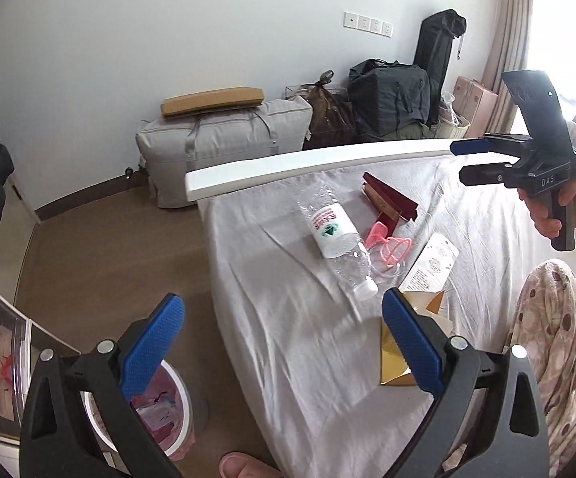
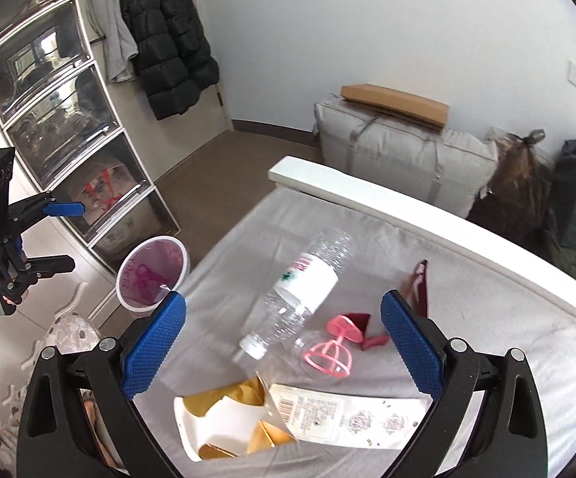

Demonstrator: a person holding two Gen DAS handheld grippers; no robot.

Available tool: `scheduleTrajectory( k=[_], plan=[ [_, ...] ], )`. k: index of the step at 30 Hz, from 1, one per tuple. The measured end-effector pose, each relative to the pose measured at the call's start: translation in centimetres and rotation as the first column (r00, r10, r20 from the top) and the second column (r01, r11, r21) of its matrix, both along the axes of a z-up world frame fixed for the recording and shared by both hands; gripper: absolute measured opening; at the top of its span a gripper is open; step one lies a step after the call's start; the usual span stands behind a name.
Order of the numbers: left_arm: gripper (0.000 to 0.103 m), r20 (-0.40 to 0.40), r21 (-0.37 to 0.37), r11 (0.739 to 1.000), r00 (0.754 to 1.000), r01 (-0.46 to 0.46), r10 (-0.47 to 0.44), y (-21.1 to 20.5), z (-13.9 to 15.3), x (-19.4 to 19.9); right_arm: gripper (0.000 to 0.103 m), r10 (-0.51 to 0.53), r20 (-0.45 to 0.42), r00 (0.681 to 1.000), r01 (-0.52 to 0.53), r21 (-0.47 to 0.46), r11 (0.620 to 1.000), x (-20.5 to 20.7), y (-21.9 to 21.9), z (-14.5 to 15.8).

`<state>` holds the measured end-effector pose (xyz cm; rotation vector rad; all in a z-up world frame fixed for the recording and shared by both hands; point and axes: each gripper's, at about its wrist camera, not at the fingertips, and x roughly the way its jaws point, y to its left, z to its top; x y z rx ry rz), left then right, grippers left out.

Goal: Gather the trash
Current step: 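Move both tools back over the bed toward the dark red strap, then grasp the dark red strap with the right tool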

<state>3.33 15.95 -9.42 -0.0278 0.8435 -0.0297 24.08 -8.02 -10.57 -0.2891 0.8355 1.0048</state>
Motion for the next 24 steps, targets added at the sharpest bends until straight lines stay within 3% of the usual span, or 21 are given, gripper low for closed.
scheduleTrajectory(
  k=[7,12,16,19,24],
  plan=[
    [0.098,-0.026,-0.017,0.996,0.996,0.084,-0.085,-5.6,-0.6,4.0,0.095,-0.099,-0.003,0.995,0.099,-0.058,0.993,2.3,-5.8,-2.3],
    [0.098,-0.039,-0.051,0.993,0.993,0.106,-0.108,-8.4,-1.6,6.0,0.095,-0.185,-0.014,0.983,0.182,-0.131,0.975,4.9,-7.2,-4.7],
    [0.098,-0.066,-0.085,0.993,0.994,0.085,-0.091,-9.4,-2.9,7.2,0.095,-0.256,-0.065,0.965,0.243,-0.156,0.957,7.7,-6.5,-7.2],
    [0.098,-0.091,-0.067,0.996,0.993,0.064,-0.070,-9.5,-3.8,7.8,0.095,-0.291,-0.093,0.952,0.271,-0.186,0.944,10.1,-5.2,-9.3],
    [0.098,-0.106,-0.076,0.997,0.994,0.024,-0.032,-8.2,-5.0,8.7,0.095,-0.301,-0.070,0.951,0.273,-0.270,0.924,12.9,-2.2,-13.1]
  ],
)
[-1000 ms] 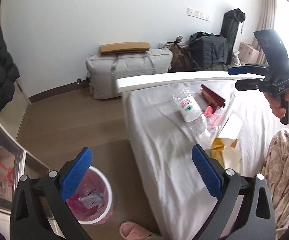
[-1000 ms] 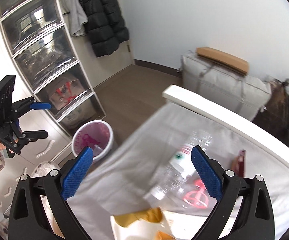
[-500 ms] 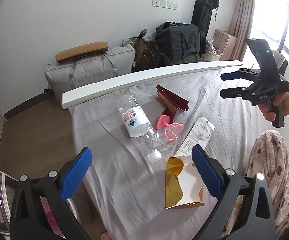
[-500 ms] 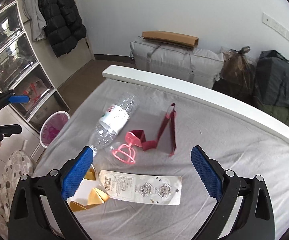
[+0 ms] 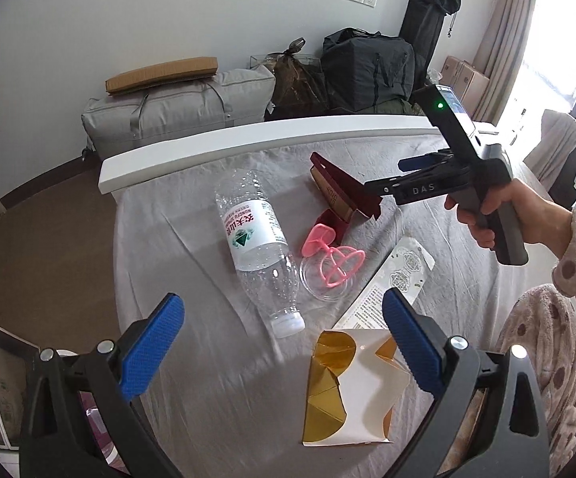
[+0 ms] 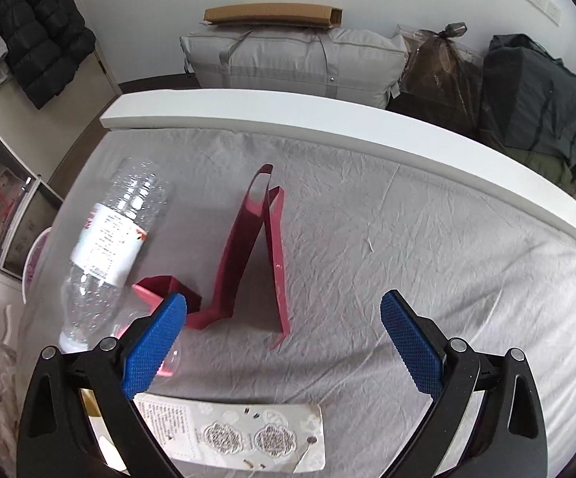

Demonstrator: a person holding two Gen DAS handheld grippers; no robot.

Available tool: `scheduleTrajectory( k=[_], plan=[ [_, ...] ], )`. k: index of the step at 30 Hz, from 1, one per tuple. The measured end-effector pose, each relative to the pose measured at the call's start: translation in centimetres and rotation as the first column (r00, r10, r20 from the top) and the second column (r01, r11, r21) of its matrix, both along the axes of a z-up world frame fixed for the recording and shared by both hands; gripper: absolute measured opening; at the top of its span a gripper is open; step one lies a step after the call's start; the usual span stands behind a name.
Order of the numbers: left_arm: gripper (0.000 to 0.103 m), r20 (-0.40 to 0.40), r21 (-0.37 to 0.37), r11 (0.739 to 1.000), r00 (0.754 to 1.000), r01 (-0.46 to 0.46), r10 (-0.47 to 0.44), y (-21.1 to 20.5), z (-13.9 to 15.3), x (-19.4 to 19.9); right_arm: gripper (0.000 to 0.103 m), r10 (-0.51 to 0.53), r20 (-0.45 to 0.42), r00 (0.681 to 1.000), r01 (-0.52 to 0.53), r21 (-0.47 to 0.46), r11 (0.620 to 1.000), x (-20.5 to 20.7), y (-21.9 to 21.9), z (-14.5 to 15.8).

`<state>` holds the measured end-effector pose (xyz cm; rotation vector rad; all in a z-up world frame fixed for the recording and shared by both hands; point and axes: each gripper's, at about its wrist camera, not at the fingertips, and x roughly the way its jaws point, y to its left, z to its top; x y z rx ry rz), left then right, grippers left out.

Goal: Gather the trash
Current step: 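Grasp the dark red strap with the right tool, then hold the red strap in the right tool while the left tool grasps the pink holder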

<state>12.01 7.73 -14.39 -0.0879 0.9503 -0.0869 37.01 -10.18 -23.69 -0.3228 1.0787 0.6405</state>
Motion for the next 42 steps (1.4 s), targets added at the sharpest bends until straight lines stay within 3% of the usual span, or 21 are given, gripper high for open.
scheduleTrajectory(
  k=[7,10,12,14,16,18,24,31,36,42],
  plan=[
    [0.098,-0.030,0.033,0.999,1.000,-0.001,0.002,1.1,-1.6,1.0,0.090,0.005,-0.064,0.998,-0.006,-0.013,1.000,2.0,3.3,-3.2],
    [0.098,-0.042,0.041,0.999,0.999,0.011,-0.009,0.9,-2.3,1.4,0.074,0.003,-0.079,0.997,-0.008,-0.062,0.998,2.4,4.6,-4.5],
    [0.098,-0.051,0.040,0.999,0.998,0.022,-0.020,0.8,-2.8,1.6,0.055,-0.008,-0.082,0.997,0.000,-0.093,0.996,2.4,5.0,-5.3],
    [0.098,-0.060,0.034,0.999,0.998,0.030,-0.028,0.7,-3.2,1.6,0.053,-0.023,-0.081,0.996,0.015,-0.099,0.995,2.4,5.0,-5.7],
    [0.098,-0.068,0.035,0.999,0.997,0.036,-0.033,0.6,-3.5,1.7,0.041,-0.039,-0.086,0.995,0.032,-0.086,0.996,2.4,4.7,-5.4],
    [0.098,-0.071,0.033,0.999,0.997,0.035,-0.033,0.4,-3.7,1.6,0.006,-0.037,-0.106,0.994,0.029,-0.081,0.996,2.5,4.5,-5.2],
    [0.098,-0.051,0.045,0.998,0.998,0.039,-0.037,-0.4,-2.2,0.9,0.002,-0.054,-0.097,0.994,0.047,-0.078,0.996,1.9,3.3,-3.0],
    [0.098,-0.009,0.077,0.996,0.999,0.052,-0.052,-2.7,0.2,-0.7,0.002,-0.043,-0.004,0.999,0.043,-0.013,0.999,-0.3,-0.2,3.3],
    [0.098,0.019,0.030,0.996,0.996,0.083,-0.084,-5.4,1.2,-1.6,0.002,-0.026,0.032,0.999,0.026,-0.008,1.000,-2.7,-4.0,6.6],
    [0.098,0.017,-0.026,0.984,0.984,0.177,-0.177,-9.4,0.2,-1.0,0.002,-0.041,0.046,0.998,0.042,-0.010,0.999,-2.8,-9.3,7.3]
  ],
)
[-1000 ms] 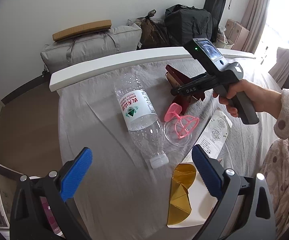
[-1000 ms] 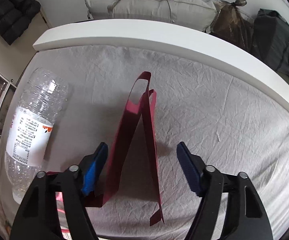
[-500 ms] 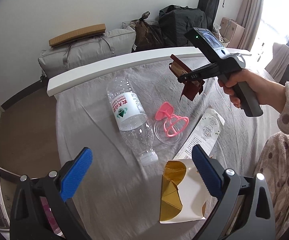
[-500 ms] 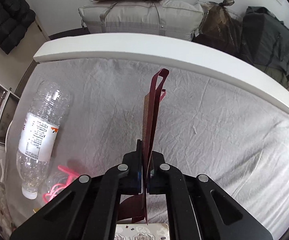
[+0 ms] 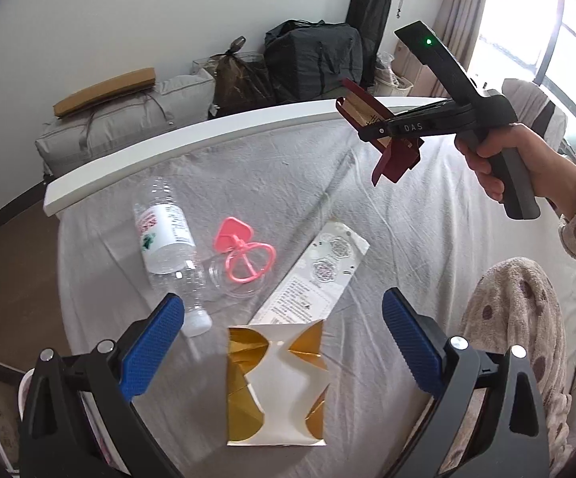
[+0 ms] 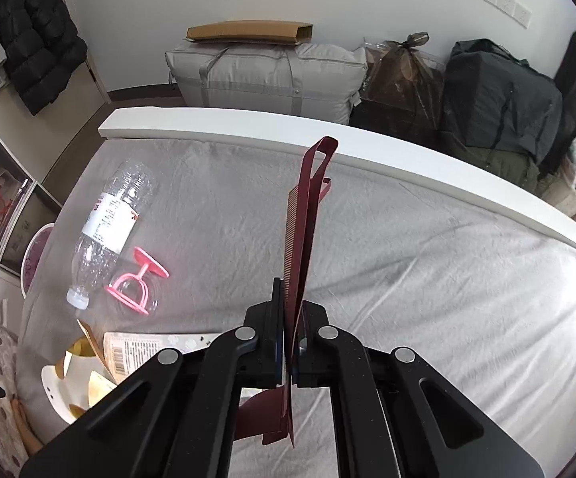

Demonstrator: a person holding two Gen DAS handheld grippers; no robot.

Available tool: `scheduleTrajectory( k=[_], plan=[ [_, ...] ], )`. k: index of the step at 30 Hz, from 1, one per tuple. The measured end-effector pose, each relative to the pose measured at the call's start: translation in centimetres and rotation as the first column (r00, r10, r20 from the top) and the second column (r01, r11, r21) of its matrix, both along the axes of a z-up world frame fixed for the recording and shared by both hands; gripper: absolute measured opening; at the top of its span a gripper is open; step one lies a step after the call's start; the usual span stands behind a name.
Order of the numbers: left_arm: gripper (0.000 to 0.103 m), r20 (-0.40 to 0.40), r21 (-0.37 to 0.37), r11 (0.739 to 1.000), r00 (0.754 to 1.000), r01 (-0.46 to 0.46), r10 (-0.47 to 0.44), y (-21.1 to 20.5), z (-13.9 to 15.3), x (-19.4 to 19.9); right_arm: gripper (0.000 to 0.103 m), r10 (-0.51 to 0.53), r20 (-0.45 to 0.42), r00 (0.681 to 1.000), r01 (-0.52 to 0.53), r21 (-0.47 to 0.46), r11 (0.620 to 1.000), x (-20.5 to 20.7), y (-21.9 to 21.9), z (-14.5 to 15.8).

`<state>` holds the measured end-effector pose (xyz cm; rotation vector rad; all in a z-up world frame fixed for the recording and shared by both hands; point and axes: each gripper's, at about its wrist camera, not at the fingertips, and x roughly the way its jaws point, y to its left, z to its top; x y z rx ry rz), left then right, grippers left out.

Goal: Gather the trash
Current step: 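Hold the red strap in the right tool while the left tool grasps the pink holder, then carry the red strap and pink holder to the bin and open both tools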

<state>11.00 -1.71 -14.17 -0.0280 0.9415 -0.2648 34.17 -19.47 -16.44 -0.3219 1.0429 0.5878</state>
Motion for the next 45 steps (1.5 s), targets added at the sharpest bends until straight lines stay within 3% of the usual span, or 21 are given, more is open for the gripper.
scheduleTrajectory(
  k=[7,10,12,15,17,22,28,34,37,41,45],
  plan=[
    [0.098,-0.041,-0.111,0.994,0.999,0.023,-0.028,-1.6,-2.1,3.3,0.002,-0.009,0.017,1.000,0.008,0.010,1.000,-0.8,-4.1,0.0],
    [0.098,-0.019,-0.060,0.996,0.997,0.070,-0.071,-1.7,-2.7,5.3,0.002,-0.028,0.025,0.999,0.027,0.026,0.999,-0.7,-5.4,-0.1],
    [0.096,-0.047,-0.024,0.996,0.995,0.083,-0.084,-1.1,-3.6,6.9,0.002,-0.033,0.034,0.999,0.032,0.025,0.999,-0.7,-5.9,-0.4],
    [0.084,-0.099,0.054,0.988,0.985,0.145,-0.139,-1.0,-5.2,8.6,0.002,-0.021,0.027,0.999,0.020,0.026,0.999,-0.8,-6.2,-0.9],
    [0.070,-0.140,0.131,0.974,0.976,0.187,-0.168,-1.3,-6.4,9.5,0.002,-0.015,0.026,1.000,0.014,0.026,1.000,-0.7,-6.2,-1.3],
    [0.062,-0.175,0.135,0.971,0.969,0.198,-0.173,-0.2,-8.0,11.1,0.002,-0.028,0.017,0.999,0.027,0.034,0.999,0.0,-6.4,-1.9],
    [0.043,-0.226,0.211,0.948,0.955,0.238,-0.190,0.4,-10.1,11.4,0.002,-0.006,0.017,1.000,0.005,0.009,1.000,0.3,-5.6,-2.3],
    [0.031,-0.245,0.143,0.975,0.960,0.173,-0.134,2.0,-10.9,12.3,0.002,0.004,0.024,1.000,-0.004,0.006,1.000,0.5,-4.6,-2.0],
    [0.004,-0.258,0.103,0.980,0.956,0.169,-0.137,2.1,-11.0,12.7,0.002,0.012,0.024,1.000,-0.012,0.002,1.000,0.4,-4.1,-2.1],
    [0.003,-0.232,0.095,0.979,0.960,0.182,-0.156,1.3,-10.0,12.5,0.002,0.008,0.018,1.000,-0.007,-0.007,1.000,0.3,-4.1,-2.2],
    [0.003,-0.173,0.137,0.971,0.970,0.196,-0.171,0.5,-8.0,11.8,0.002,0.005,0.018,1.000,-0.005,-0.018,1.000,0.3,-4.4,-2.3]
  ],
)
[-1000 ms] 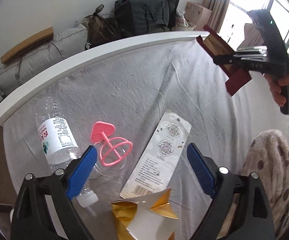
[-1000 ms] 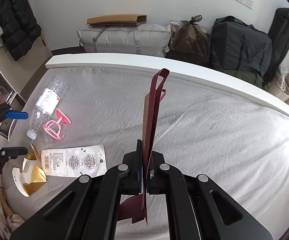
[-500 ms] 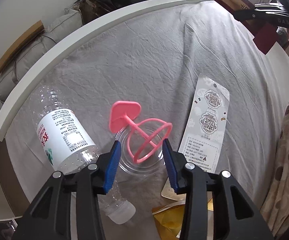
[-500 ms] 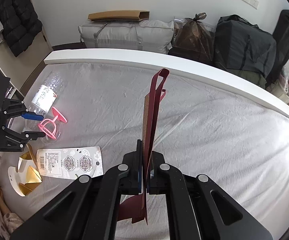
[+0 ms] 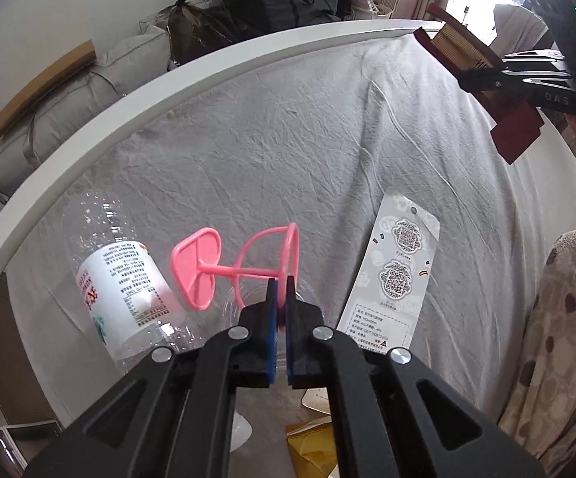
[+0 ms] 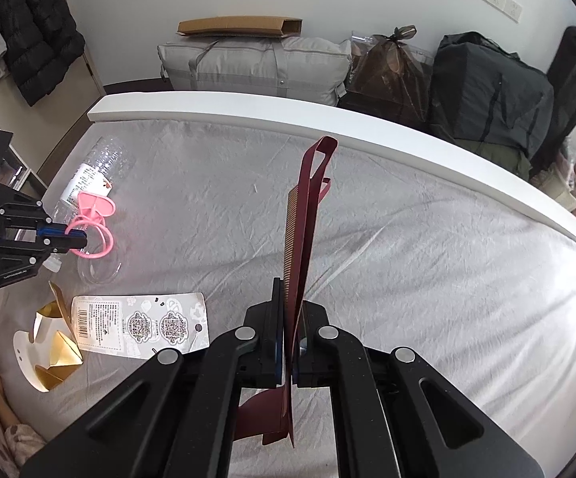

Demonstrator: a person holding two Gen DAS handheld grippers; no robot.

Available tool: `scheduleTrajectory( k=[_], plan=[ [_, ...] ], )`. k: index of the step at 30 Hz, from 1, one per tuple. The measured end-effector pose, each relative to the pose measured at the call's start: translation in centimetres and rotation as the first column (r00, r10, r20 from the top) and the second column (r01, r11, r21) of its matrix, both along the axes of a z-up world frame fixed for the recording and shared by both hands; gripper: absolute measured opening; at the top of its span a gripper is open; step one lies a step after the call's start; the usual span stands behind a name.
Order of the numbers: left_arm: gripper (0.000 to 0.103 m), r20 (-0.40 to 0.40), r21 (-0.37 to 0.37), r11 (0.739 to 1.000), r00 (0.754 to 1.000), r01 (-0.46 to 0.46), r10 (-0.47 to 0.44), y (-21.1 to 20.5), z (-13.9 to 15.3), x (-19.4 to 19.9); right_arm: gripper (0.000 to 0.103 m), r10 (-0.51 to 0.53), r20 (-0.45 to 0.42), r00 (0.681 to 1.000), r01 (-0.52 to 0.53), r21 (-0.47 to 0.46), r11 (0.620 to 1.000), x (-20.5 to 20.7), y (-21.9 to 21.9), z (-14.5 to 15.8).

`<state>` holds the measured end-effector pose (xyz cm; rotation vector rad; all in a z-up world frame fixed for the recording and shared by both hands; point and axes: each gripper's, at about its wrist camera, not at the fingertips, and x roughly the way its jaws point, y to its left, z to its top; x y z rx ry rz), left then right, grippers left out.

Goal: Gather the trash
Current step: 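Carry the red strap and pink holder to the bin and open both tools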

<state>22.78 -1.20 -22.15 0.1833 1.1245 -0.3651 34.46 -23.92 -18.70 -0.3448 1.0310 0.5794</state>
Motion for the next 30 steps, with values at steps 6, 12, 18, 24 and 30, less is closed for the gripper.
scheduleTrajectory(
  k=[6,12,18,24,30],
  plan=[
    [0.003,0.067,-0.005,1.000,0.998,0.009,-0.009,-0.2,3.4,-1.8,0.002,-0.014,0.002,1.000,0.014,0.000,1.000,-0.4,-0.5,0.5],
    [0.003,0.136,-0.023,1.000,0.991,-0.002,0.006,0.1,6.9,-4.6,0.002,-0.002,0.017,1.000,0.002,0.010,1.000,-1.6,0.0,2.0],
    [0.003,0.183,-0.052,0.998,0.982,-0.042,0.051,2.4,9.2,-7.8,0.002,0.056,0.048,0.997,-0.056,-0.005,0.998,-3.5,2.6,4.2],
    [0.003,0.225,-0.067,0.991,0.966,-0.117,0.129,7.1,10.6,-12.1,0.002,0.130,0.073,0.989,-0.130,-0.004,0.991,-5.7,7.3,6.3],
    [0.003,0.257,-0.085,0.971,0.937,-0.223,0.237,13.6,11.5,-16.9,0.002,0.243,0.084,0.966,-0.243,-0.013,0.970,-9.0,14.4,7.7]
  ],
)
